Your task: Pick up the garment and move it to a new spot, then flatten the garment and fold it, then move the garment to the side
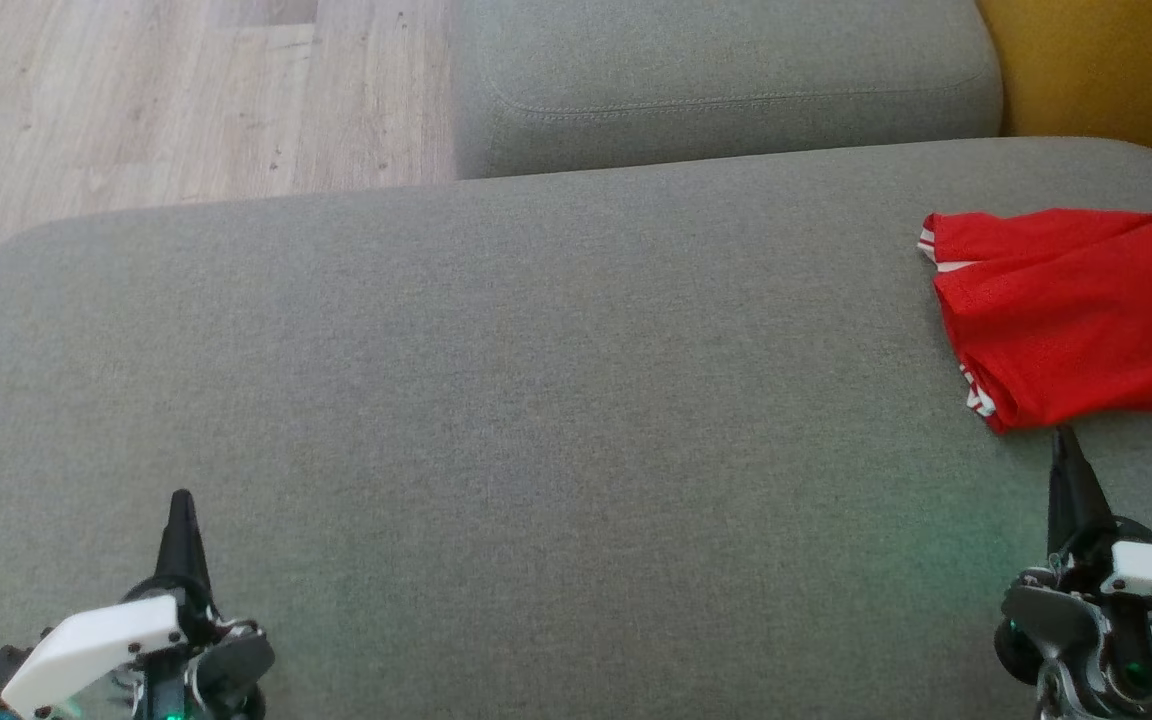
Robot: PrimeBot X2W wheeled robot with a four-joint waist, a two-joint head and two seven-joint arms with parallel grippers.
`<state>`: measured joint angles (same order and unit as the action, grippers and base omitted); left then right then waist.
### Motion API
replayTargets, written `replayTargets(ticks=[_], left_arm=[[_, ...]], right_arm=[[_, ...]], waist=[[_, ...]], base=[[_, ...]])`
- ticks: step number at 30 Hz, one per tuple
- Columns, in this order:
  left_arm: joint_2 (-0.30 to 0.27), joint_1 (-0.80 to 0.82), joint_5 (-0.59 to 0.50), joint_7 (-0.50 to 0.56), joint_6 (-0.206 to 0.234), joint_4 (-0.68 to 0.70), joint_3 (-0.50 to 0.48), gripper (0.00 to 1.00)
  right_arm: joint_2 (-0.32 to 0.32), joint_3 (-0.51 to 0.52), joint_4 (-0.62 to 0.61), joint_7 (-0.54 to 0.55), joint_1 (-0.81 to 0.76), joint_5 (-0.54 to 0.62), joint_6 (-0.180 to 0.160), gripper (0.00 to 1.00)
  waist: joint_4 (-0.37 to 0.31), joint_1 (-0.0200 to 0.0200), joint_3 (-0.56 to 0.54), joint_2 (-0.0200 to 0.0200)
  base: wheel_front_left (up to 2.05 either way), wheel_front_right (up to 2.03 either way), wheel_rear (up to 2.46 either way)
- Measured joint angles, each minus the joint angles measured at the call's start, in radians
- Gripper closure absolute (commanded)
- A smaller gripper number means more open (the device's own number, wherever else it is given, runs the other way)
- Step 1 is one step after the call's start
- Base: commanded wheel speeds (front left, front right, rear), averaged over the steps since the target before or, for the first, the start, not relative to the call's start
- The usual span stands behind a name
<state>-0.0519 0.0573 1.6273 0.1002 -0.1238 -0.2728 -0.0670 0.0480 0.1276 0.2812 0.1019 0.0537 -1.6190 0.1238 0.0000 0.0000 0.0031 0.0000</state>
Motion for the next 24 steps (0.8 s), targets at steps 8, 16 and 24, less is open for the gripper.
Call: replayTargets(ticks=[8,16,24], left_arm=[[0.000,0.000,0.000,0.001,0.000,0.000,0.000,1.00],[0.000,0.000,0.000,0.004,0.000,0.000,-0.001,1.00],[0.001,0.000,0.000,0.004,0.000,0.000,-0.002,1.00]], right_arm=[[0.000,0.001,0.000,0.000,0.000,0.000,0.000,1.00],[0.000,0.001,0.000,0.001,0.000,0.000,0.000,1.00],[-0.001,0.002,0.000,0.002,0.000,0.000,0.000,1.00]], waist=[[0.000,0.0000,0.000,0.0000],[0.000,0.0000,0.000,0.0000],[0.000,0.0000,0.000,0.0000]], base=[[0.00,0.00,0.00],[0.00,0.00,0.00],[0.00,0.00,0.00]])
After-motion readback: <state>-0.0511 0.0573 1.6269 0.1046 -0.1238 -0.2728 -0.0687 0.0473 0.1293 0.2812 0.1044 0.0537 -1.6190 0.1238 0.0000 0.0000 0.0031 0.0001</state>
